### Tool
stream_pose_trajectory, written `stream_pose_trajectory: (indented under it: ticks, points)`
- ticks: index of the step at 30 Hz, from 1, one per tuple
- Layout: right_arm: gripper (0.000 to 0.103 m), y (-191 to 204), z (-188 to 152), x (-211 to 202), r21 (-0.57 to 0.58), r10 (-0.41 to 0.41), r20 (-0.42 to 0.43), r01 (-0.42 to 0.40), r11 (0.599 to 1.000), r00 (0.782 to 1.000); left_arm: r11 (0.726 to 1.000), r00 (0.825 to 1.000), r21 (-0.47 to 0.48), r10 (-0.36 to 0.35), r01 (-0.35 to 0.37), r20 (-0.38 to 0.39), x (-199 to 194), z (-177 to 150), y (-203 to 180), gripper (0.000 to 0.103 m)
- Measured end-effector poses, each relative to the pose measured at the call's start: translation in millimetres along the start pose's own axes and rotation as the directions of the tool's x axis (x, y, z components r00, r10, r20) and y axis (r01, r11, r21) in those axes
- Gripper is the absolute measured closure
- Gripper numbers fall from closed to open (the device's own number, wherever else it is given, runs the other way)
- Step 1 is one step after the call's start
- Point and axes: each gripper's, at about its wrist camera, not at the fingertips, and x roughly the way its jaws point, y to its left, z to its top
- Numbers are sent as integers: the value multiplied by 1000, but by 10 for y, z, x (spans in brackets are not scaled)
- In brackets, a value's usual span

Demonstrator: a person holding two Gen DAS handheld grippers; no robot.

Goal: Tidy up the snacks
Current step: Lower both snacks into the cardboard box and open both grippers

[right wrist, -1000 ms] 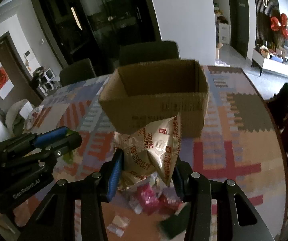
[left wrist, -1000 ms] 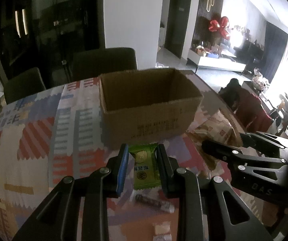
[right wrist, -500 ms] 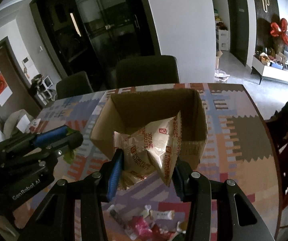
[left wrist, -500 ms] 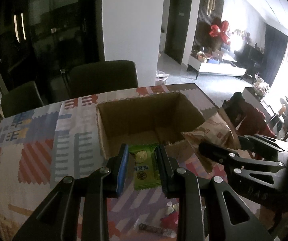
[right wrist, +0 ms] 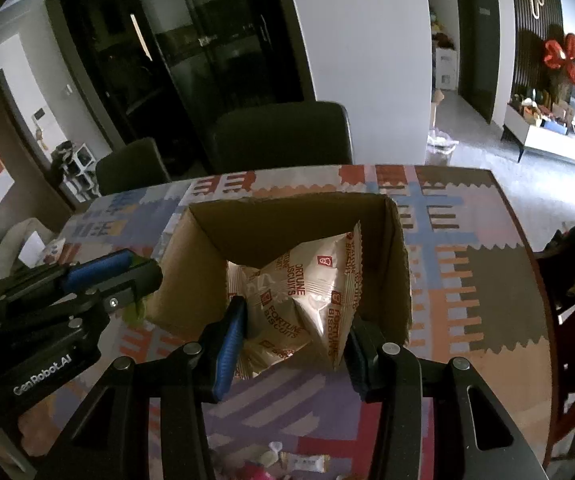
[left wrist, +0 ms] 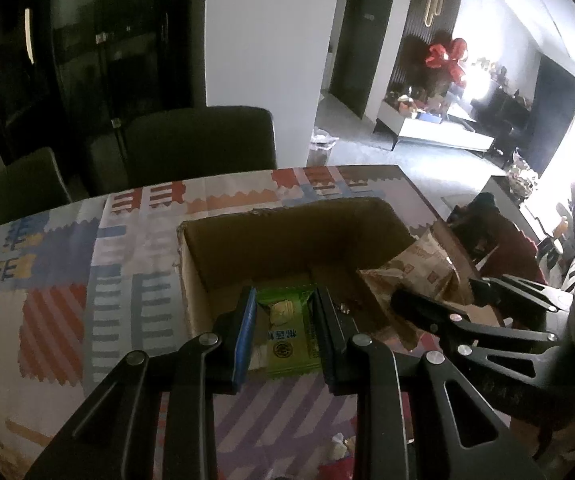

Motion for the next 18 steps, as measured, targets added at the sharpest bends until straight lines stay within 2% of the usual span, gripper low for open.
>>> stream_pose_trajectory:
  ticks: [6,7,8,9,10,18]
  points:
    - [55,-41,67,171,-2,-16,-13,16,1000,1000,1000,1000,-16,9,-9,-15,188,54,59,72]
    - [50,-49,81,194,-3,-31,-9,31,1000,999,1000,1000,-17,22,-22,-16,207,57,63,60]
    - [45,-55,91,212,-4,-48,-10,48,999,999,999,999,-20,36,-36,-20,221,60,72,52]
    - [35,-60,101,224,-4,-64,-9,64,998,998,999,999,-23,47,-47,-14,223,57,87,42]
    - [33,-75,104,227,1,-73,-2,73,997,997,998,998,-24,60,-60,-8,218,52,100,40]
    - [33,-132,49,179,13,-87,3,87,996,996,992,992,8,122,-122,37,32,-39,86,40]
